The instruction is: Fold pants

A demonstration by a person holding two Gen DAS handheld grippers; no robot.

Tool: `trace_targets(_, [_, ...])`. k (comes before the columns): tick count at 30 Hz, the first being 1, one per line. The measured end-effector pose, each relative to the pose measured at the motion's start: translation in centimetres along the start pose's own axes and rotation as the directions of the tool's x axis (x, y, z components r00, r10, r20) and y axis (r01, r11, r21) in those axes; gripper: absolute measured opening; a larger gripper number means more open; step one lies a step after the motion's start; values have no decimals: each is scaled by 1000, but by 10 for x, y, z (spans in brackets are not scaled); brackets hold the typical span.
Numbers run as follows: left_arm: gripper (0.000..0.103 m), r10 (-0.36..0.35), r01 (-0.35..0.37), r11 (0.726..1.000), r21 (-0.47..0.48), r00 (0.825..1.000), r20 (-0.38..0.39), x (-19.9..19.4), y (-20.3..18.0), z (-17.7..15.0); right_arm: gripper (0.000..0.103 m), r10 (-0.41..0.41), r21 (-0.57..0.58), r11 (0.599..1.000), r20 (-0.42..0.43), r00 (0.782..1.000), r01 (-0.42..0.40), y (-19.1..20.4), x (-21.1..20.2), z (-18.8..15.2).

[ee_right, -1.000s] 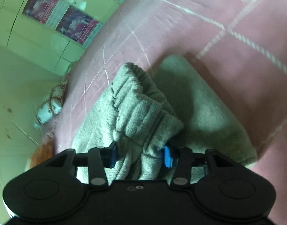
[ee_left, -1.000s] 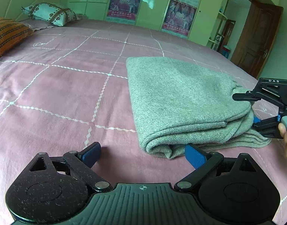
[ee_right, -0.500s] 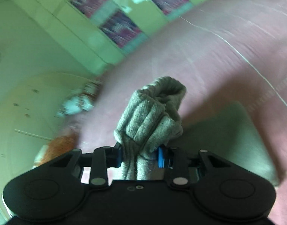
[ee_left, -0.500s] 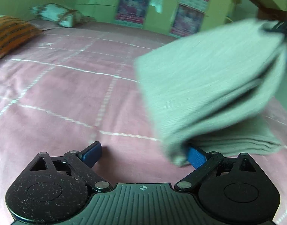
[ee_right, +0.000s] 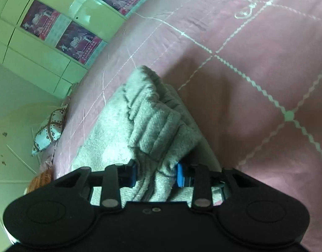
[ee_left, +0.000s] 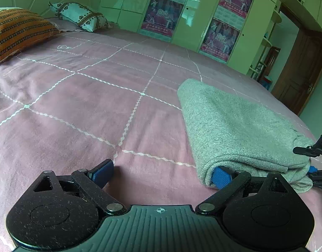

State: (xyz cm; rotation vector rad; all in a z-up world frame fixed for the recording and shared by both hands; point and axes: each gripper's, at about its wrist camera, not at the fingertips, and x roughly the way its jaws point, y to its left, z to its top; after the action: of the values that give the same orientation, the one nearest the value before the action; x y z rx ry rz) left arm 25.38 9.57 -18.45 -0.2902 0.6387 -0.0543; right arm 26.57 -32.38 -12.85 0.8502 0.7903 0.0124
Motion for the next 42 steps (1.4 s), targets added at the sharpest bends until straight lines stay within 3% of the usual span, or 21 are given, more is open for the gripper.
trace_targets(10, [96, 9, -9, 1000, 22, 1000, -9, 1, 0, 0, 27, -20, -25, 999, -9, 1000, 20, 12, 3, 2])
trace_targets(14, [96, 5, -5, 999, 33, 1000, -11, 3, 0, 0, 27, 100, -47, 994, 62, 993, -97, 30, -25, 4])
trace_targets(16, [96, -1, 2, 999, 52, 1000, -17, 4, -1, 0, 28, 62, -72, 996, 62, 996, -58, 23, -21, 1])
trace_targets(18, [96, -5, 8, 997, 73, 999, -37, 3, -1, 2, 28, -54, -56, 997, -20, 998, 53, -2, 2, 0])
trace_targets(20, [96, -42, 44, 998, 43, 998, -49, -6, 6, 6, 35, 16, -11, 1000, -59, 998, -17, -21, -1, 4])
trace_targets(21, [96, -72, 73, 997, 15, 996, -53, -12, 12, 8, 45, 27, -18, 999, -61, 998, -29, -19, -10, 6])
trace_targets(23, [96, -111, 110, 993, -34, 993, -33, -24, 23, 12, 61, 17, -101, 995, 8, 1000, -16, -15, -40, 8])
trace_targets(24, [96, -132, 131, 990, -50, 991, -20, -28, 26, 16, 64, 16, -144, 990, 41, 999, -10, -16, -54, 9])
trace_targets(26, [96, -173, 171, 984, -52, 985, -20, -28, 22, 30, 65, 44, -183, 983, 85, 995, -28, -24, -76, 16])
trace_targets(28, [96, -217, 216, 976, -36, 976, -34, -18, 9, 45, 72, 53, -173, 984, 97, 994, -35, -35, -81, 27])
trace_targets(31, [96, -284, 281, 959, -45, 951, -123, 19, -14, 62, 72, 86, -124, 989, 35, 996, -81, -43, -62, 43])
trace_targets(34, [96, -287, 280, 958, -61, 938, -195, 54, -26, 70, 70, 102, -100, 989, -54, 993, -107, -41, -30, 43])
trace_targets(38, [95, -327, 296, 943, -154, 911, -253, 86, -23, 69, 70, 149, -38, 987, -108, 983, -154, -50, -9, 37])
trace_targets(42, [89, -412, 348, 899, -265, 878, -244, 104, -12, 63, 70, 224, -32, 973, -127, 966, -230, -53, -1, 37])
